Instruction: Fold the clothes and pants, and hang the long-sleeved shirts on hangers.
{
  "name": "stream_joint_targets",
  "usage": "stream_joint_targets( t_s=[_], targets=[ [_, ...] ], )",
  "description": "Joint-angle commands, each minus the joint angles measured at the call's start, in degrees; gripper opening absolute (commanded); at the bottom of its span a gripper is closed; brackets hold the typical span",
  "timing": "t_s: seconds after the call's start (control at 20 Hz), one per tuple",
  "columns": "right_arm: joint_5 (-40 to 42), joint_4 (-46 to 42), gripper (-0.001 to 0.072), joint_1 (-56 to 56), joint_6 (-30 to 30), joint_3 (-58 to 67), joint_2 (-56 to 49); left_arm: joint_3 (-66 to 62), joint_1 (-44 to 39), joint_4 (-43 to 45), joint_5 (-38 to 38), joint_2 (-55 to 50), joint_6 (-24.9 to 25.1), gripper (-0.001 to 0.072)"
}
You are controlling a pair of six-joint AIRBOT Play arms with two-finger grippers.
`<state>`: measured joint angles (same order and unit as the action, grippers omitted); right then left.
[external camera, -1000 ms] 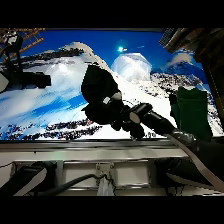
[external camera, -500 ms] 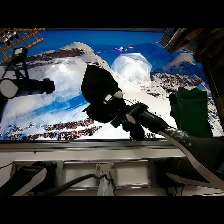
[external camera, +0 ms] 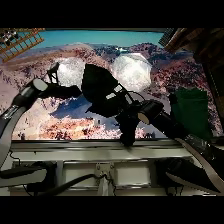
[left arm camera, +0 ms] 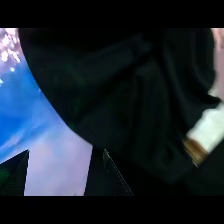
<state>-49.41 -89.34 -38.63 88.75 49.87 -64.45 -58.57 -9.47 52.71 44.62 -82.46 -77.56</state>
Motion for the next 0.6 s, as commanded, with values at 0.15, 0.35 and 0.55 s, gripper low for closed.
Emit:
stream_joint_targets(
  t_s=[0.15,0.35,0.55],
  targets=[
    [-1.7,1.1,0.0023,0.1,0.1,0.0,0.6,-0.1,-3.8,-5.3,-5.0,-8.1,3.7,0.0514],
    [-1.7,2.3,0.0023,0.1,0.1,0.0,0.6,-0.3,-4.4,-11.1,-8.2,-9.1,7.5,0.0513],
    [-1.7,2.6,0.0023,0.1,0.2,0.0,0.6,-1.2,-4.6,-11.3,-8.0,-10.6,7.5,0.0513]
  ],
)
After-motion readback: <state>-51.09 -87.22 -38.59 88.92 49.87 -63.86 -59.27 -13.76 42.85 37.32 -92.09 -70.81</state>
